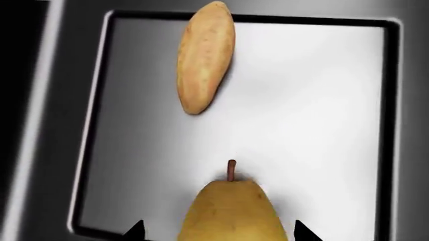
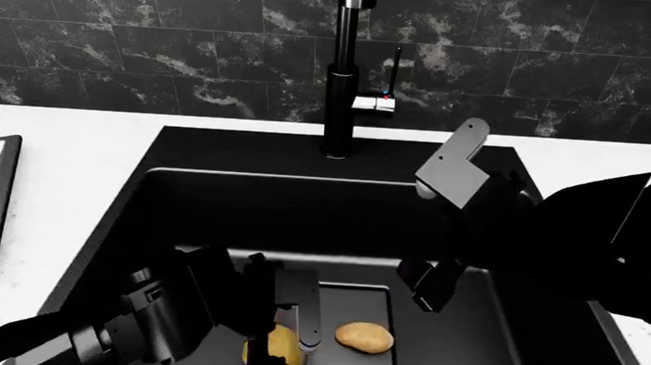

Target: Pick up the fruits and vegetables and place them in the sink. Turn on the sink faucet to wash them. Then turn the sink off and put them in the tray.

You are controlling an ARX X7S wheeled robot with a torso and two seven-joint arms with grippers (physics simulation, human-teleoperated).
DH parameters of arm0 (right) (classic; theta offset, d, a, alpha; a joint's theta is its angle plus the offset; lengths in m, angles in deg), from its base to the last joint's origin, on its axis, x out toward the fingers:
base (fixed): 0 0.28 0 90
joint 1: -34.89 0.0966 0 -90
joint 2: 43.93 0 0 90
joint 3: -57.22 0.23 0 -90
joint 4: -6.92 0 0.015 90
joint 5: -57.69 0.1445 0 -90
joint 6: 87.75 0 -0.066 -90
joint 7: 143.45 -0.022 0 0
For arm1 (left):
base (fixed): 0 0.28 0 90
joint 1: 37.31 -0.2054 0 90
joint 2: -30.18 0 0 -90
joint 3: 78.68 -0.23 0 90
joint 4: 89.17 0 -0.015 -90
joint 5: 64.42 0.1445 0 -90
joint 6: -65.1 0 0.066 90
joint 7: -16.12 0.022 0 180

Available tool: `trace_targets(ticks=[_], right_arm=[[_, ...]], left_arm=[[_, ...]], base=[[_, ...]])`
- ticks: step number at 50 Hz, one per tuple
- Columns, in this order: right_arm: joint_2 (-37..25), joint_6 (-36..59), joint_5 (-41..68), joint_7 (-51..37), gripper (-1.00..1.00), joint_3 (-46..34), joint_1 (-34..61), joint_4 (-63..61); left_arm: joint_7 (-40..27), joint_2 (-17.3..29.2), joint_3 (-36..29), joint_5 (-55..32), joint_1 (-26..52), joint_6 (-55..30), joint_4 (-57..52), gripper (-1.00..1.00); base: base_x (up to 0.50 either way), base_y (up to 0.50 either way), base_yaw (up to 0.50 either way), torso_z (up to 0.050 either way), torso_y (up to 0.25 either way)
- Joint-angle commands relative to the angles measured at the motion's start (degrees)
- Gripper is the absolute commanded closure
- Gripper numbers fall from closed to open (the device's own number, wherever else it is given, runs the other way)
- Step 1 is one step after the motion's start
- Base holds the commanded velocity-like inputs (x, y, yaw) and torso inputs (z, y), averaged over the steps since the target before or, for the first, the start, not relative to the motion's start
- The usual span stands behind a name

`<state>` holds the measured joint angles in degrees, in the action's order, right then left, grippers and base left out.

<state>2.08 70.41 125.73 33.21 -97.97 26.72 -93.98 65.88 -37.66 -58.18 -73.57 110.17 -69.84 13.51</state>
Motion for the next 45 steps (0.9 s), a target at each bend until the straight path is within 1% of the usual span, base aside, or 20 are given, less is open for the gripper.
trace_targets(ticks=[1, 24, 38, 45], right_arm=[[0.0, -0.5, 0.0, -0.2, -1.00, 0.0, -0.3, 0.1], [-0.5, -0.6, 0.5, -0.8, -1.00, 0.1, -0.4, -0.2], [0.2, -0.6, 0.3, -1.6, -1.00, 0.7, 0.8, 0.3], [1.2, -1.3, -0.5, -4.8, -1.00, 2.3, 1.9, 2.6]], left_arm=[[-1.4, -0.9, 0.0, 0.4, -0.1, 0.4, 1.8, -1.00], [-1.5, -0.4, 0.1, -0.1, 0.0, -0.2, 0.5, -1.00], [-1.9, 0.7, 6.1, -1.9, 5.5, 0.1, -2.1, -1.00], [-3.4, 1.1, 8.5, -1.4, 8.1, 1.6, -1.4, -1.00]], base=[[0.00, 0.00, 0.00, 0.000, 0.000], [0.00, 0.00, 0.00, 0.000, 0.000], [0.00, 0.00, 0.00, 0.000, 0.000], [0.00, 0.00, 0.00, 0.000, 0.000]])
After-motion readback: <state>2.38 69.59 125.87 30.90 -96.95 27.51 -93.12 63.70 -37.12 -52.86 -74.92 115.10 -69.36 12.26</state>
